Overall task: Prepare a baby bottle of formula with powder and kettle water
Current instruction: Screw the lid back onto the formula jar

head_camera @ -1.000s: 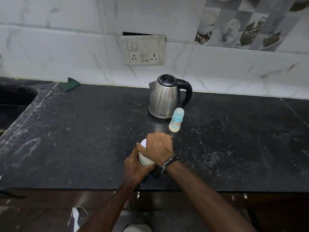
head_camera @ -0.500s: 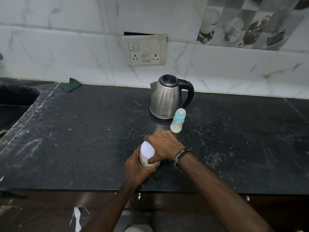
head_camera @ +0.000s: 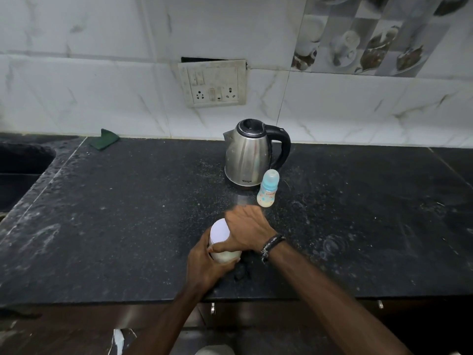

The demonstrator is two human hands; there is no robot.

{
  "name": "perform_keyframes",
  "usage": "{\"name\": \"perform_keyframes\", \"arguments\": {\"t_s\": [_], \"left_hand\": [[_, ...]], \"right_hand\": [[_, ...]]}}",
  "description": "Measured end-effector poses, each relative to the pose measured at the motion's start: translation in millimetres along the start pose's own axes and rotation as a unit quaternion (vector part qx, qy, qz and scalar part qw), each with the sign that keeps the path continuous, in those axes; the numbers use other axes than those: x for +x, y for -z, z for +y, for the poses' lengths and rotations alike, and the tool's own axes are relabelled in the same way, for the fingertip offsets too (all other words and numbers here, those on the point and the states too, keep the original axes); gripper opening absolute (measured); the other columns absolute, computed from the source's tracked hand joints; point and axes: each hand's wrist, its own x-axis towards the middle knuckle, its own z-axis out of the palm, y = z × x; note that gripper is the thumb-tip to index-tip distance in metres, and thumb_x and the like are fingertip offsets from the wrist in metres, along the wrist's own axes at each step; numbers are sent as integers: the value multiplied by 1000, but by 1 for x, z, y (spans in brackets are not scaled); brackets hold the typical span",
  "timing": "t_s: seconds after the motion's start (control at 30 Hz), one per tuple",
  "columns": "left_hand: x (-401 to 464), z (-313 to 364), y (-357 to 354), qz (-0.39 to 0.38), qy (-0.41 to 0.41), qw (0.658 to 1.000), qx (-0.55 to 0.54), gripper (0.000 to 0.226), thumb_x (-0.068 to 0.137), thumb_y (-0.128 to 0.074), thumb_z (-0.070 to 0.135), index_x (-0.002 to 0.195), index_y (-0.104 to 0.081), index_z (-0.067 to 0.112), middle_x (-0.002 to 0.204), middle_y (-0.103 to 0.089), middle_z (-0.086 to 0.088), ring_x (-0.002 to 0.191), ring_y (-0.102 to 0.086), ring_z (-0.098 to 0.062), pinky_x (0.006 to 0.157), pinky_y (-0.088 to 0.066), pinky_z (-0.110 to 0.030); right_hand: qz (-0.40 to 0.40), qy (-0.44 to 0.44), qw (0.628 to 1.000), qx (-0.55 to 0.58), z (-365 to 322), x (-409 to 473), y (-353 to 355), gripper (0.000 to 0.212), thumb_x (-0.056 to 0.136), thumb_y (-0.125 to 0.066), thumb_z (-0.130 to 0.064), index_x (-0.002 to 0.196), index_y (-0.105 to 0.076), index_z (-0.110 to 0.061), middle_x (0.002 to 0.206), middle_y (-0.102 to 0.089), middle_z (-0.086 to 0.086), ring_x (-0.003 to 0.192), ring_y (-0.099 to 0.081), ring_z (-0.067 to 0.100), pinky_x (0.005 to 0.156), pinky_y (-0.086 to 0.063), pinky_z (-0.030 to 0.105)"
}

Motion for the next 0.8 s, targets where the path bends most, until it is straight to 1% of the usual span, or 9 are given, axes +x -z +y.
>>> {"name": "perform_keyframes", "arguments": {"t_s": [0.03, 0.1, 0.17, 0.23, 0.3, 0.37, 0.43, 0.67, 0.8], "left_hand": [[-1, -1, 1, 1, -14, 1000, 8, 90, 47, -98, 45, 128, -59, 44, 114, -74, 12, 101, -71, -7, 82, -62, -41], [-1, 0, 2, 3, -41, 999, 17, 96, 50, -100, 44, 134, -56, 41, 123, -69, 18, 113, -64, 2, 92, -56, -26], [5, 2, 3, 9, -46, 999, 20, 100, 49, -99, 47, 137, -53, 41, 130, -66, 19, 120, -60, 3, 96, -51, -21], [16, 4, 3, 7, -41, 999, 30, 103, 48, -99, 48, 140, -54, 34, 130, -67, 14, 119, -62, -3, 96, -51, -22], [33, 7, 4, 1, -38, 999, 37, 106, 47, -96, 52, 141, -54, 31, 128, -68, 14, 118, -63, -6, 95, -51, -22], [50, 12, 3, -8, -38, 998, 45, 107, 47, -92, 57, 143, -52, 30, 128, -68, 12, 117, -63, -9, 96, -53, -28], [67, 17, 2, -12, -37, 998, 54, 108, 48, -91, 58, 145, -50, 29, 130, -68, 9, 118, -63, -11, 98, -54, -35], [119, 32, -13, -48, -41, 994, 93, 108, 53, -87, 56, 147, -40, 32, 138, -63, 4, 125, -59, -23, 101, -51, -45], [135, 43, -24, -62, -32, 991, 114, 103, 63, -92, 38, 150, -38, 23, 138, -63, -5, 119, -62, -33, 95, -49, -36]], "right_hand": [[-3, -29, 999, 25, 3, 1, -2, 70, 69, -55, -86, 71, -50, -17, 84, -65, 9, 74, -59, 29, 64, -35, 33], [0, -113, 986, 121, 12, 1, -3, 73, 78, -39, -87, 62, -46, -16, 76, -63, 8, 74, -62, 30, 62, -42, 35], [21, -187, 963, 194, 24, -2, -6, 66, 95, -32, -69, 73, -58, -12, 87, -68, 14, 85, -65, 35, 71, -48, 38], [28, -226, 961, 156, 33, -6, -15, 48, 103, -37, -46, 94, -64, -8, 105, -68, 19, 98, -64, 39, 78, -47, 40], [-9, -232, 968, 97, 40, -10, -29, 29, 100, -48, -31, 105, -63, -6, 113, -66, 19, 103, -64, 37, 82, -50, 40], [-57, -228, 969, 70, 45, -10, -44, 22, 96, -57, -23, 111, -62, -7, 117, -65, 17, 107, -63, 34, 87, -51, 40], [-91, -223, 969, 58, 46, -9, -56, 25, 96, -59, -23, 115, -62, -8, 120, -64, 16, 110, -63, 33, 90, -51, 41], [-109, -212, 970, 49, 47, 2, -68, 27, 100, -55, -23, 120, -63, -7, 125, -63, 17, 115, -61, 34, 94, -50, 42], [-114, -210, 969, 58, 54, 4, -68, 31, 97, -59, -29, 120, -62, -8, 125, -63, 17, 115, -60, 35, 94, -49, 42]]}}
